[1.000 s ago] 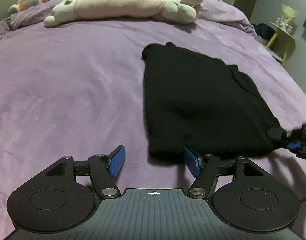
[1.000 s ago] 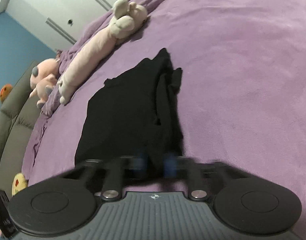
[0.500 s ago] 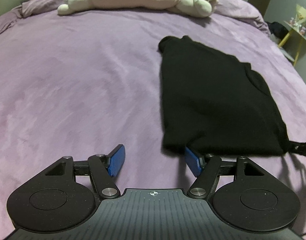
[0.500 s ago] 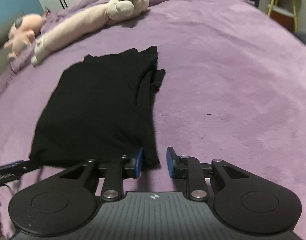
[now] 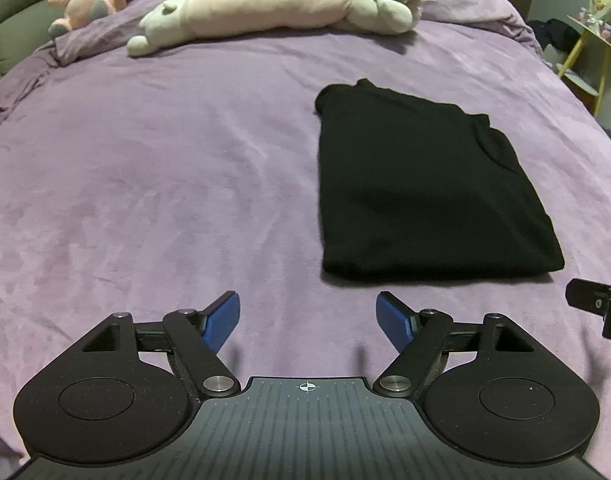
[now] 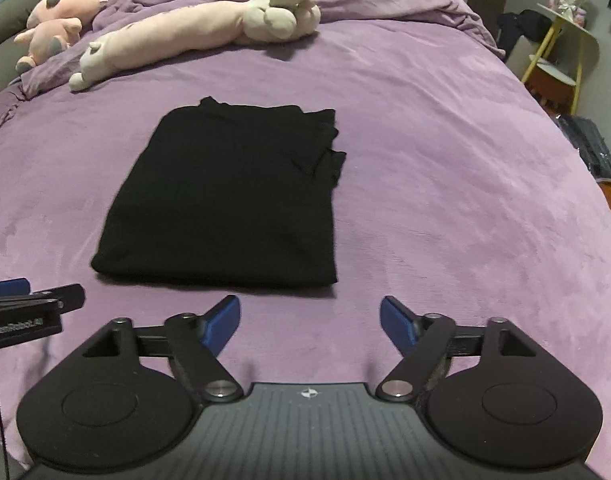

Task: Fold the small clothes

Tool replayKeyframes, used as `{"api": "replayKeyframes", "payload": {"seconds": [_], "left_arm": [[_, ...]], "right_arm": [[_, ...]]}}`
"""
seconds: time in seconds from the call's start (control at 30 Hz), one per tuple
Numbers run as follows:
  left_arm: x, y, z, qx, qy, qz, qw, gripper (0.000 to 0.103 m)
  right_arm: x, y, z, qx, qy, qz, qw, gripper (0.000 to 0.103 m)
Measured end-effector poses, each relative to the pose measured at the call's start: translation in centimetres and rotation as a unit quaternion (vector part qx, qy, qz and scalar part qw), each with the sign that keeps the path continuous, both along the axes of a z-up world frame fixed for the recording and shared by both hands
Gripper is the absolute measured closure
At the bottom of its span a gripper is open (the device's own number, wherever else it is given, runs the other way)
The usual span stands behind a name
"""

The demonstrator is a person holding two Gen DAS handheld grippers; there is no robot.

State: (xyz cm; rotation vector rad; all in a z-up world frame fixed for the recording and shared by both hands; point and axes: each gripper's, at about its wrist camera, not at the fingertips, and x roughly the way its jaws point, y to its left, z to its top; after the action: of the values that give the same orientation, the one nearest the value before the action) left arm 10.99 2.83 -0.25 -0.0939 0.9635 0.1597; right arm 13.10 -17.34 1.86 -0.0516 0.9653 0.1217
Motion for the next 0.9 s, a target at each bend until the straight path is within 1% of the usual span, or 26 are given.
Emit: {"api": "replayKeyframes", "payload": {"seconds": [0.13,0.23,0.33,0.47,0.6,0.7,0.9], "left_arm": [[0.2,0.3,0.2,-0.001,0.009,0.01,0.9999,0.016],[0.5,0.5,0.6,-0.001,0.013,0.019,0.9997,0.016],[0.8,0.4,0.9,0.012,0.011,0.024,0.9996,0.013],[1.1,0.0,1.2,0.03,0.012,0.02,0.9993,0.012],[1.4,-0.3,1.4,0.022,0.018,0.009,0.9996,0.012],[1.6,-0.5,1.6,0.009,0.014,0.0,0.9999,0.012],[1.5,-0.8,2.0,0.012,0.008,-0.007,0.9999,0.012]], "right_arm": [[-0.3,0.7,0.6,0.003,0.005,0.001,1.0,0.023],[0.0,1.1,0.8,0.003,0.008,0.001,1.0,0.023],[0.4,1.4,0.9,0.005,0.012,-0.002,1.0,0.022],[1.1,1.8,1.0,0.006,0.017,-0.008,1.0,0.022],[1.4,2.0,1.0,0.007,0.02,-0.01,1.0,0.021],[1.7,1.9,0.9,0.013,0.024,-0.014,1.0,0.021],[1.7,1.8,1.0,0.011,0.024,-0.016,1.0,0.021]]}}
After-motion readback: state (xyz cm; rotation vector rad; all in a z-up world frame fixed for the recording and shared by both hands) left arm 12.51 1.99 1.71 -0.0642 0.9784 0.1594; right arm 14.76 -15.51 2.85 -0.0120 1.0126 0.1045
